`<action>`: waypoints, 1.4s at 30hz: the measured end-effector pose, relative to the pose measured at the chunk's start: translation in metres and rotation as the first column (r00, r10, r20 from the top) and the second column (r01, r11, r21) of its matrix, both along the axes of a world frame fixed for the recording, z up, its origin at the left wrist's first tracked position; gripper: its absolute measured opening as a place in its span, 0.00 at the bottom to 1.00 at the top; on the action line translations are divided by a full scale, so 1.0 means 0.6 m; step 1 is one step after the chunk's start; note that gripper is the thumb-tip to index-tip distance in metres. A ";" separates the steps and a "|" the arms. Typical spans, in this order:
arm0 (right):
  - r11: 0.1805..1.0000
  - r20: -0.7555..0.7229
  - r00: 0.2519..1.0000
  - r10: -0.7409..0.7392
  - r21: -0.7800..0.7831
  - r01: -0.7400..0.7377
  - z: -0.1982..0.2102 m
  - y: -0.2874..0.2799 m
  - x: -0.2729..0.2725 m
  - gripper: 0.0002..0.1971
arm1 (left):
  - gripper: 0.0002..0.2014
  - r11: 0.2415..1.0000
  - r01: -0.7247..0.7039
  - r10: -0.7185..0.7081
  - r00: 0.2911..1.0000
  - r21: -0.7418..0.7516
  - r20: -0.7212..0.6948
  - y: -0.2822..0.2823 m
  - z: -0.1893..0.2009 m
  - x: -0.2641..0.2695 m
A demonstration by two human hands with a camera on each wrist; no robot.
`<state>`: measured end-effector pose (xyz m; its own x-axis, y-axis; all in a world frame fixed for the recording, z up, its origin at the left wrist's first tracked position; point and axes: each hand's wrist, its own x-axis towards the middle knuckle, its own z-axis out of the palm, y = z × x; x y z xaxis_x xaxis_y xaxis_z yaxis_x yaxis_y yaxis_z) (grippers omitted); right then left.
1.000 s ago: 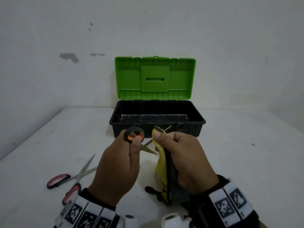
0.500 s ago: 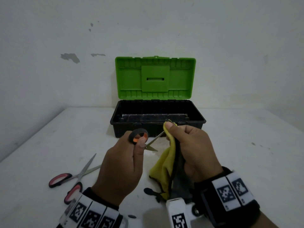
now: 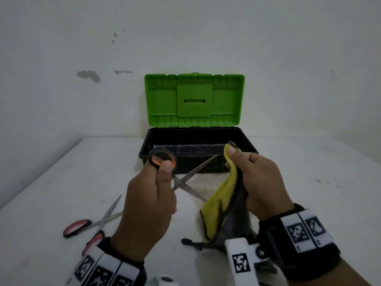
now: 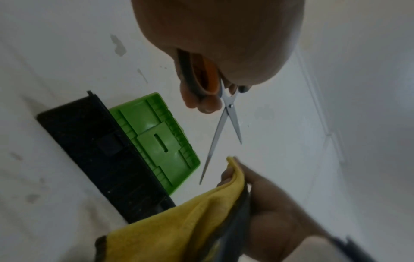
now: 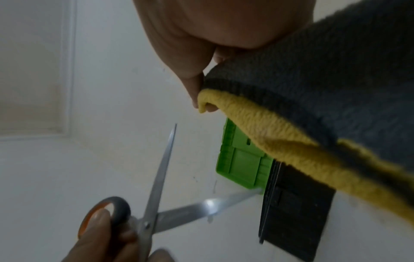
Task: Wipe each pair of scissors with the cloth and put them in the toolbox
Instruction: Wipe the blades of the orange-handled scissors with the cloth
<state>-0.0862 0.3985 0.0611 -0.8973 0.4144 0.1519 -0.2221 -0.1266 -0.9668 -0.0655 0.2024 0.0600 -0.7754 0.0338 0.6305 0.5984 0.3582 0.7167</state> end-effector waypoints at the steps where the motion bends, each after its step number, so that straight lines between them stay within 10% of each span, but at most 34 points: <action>1: 1.000 -0.016 1.000 0.002 0.025 -0.002 0.000 0.008 0.001 0.15 | 0.21 0.998 0.027 -0.033 0.995 0.058 0.099 0.000 0.007 0.001; 7: 0.962 -0.104 0.969 0.225 0.182 -0.204 -0.015 0.013 0.027 0.17 | 0.20 0.901 0.050 -0.291 0.807 0.431 0.514 0.001 0.029 0.002; 14: 0.888 -0.085 0.888 0.453 0.129 -0.441 -0.024 -0.018 0.047 0.12 | 0.17 0.819 0.026 -0.453 0.642 0.573 0.619 0.015 0.029 0.005; 42: 0.976 -0.122 0.968 0.217 0.017 -0.217 -0.028 -0.057 0.034 0.11 | 0.17 0.803 -0.016 -0.487 0.558 0.596 0.672 0.019 0.020 -0.001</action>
<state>-0.0655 0.3644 0.0443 -0.9401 0.2111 0.2676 -0.3066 -0.1810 -0.9345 -0.0664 0.2135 0.0719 -0.9563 0.1888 -0.2231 -0.2665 -0.2497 0.9309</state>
